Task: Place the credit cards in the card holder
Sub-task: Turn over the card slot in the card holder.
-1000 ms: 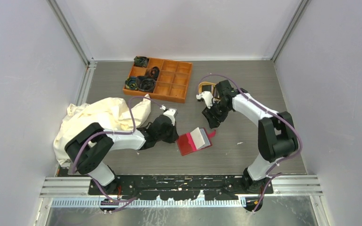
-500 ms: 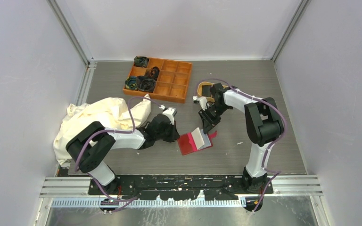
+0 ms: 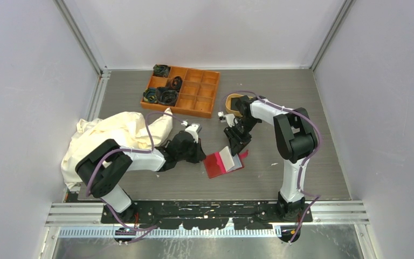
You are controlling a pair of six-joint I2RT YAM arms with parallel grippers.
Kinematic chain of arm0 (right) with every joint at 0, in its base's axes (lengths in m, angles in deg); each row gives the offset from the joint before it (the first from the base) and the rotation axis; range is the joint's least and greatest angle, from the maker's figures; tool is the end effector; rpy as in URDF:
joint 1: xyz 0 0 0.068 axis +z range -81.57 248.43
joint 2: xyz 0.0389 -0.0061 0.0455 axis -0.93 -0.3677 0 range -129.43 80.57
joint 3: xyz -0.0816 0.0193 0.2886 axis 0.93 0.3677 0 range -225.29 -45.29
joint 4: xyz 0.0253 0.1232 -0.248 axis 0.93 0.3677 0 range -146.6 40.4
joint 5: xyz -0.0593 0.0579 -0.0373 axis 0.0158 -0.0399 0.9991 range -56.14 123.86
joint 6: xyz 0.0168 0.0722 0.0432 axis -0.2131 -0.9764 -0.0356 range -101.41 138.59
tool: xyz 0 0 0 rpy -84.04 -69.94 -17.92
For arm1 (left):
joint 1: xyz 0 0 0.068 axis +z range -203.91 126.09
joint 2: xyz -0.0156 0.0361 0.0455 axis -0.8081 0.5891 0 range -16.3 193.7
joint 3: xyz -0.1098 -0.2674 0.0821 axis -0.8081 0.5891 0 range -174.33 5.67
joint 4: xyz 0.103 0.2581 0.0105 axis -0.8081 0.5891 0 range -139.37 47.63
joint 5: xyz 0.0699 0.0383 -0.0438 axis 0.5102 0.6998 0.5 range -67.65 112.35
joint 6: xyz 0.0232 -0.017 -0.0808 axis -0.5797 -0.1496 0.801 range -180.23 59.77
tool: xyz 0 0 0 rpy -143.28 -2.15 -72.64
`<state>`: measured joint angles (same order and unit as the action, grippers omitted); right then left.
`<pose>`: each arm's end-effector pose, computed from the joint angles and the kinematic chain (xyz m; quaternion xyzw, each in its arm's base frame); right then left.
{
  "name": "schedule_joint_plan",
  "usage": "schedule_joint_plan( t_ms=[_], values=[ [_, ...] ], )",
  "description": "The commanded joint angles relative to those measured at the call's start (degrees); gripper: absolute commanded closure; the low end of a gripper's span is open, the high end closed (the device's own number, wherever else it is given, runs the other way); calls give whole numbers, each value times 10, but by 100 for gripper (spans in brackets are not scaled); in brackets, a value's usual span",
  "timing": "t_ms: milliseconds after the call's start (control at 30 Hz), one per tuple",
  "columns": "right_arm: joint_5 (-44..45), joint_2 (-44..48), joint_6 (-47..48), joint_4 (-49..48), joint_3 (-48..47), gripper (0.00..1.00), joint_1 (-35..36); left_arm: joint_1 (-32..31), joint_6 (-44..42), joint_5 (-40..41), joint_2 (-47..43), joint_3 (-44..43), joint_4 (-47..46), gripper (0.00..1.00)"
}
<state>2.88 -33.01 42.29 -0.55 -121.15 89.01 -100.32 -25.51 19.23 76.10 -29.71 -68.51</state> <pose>0.3348 0.1675 0.1299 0.3549 -0.8954 -0.2677 0.0245 0.2339 -0.2517 0.1263 0.1034 0.8921 -0.3041 0.3177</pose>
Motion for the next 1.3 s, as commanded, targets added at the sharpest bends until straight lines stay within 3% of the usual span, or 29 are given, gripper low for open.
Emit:
schedule_joint_plan(
  t_ms=[0, 300, 467, 967, 1267],
  values=[
    [10, 1, -8, 20, -20, 57, 4, 0, 8, -13, 6, 8, -9, 100],
    [38, 111, -22, -27, 14, 50, 3, 0, 13, -15, -2, 13, -6, 100],
    [-7, 67, -8, 16, 6, 50, 6, 0, 19, -15, -3, 12, -6, 100],
    [-18, -13, -25, 29, -2, 52, 21, 0, 27, -26, -9, 11, -6, 100],
    [-33, 54, -23, 26, -7, 52, 5, 0, 33, -29, -10, 14, -8, 100]
  ],
)
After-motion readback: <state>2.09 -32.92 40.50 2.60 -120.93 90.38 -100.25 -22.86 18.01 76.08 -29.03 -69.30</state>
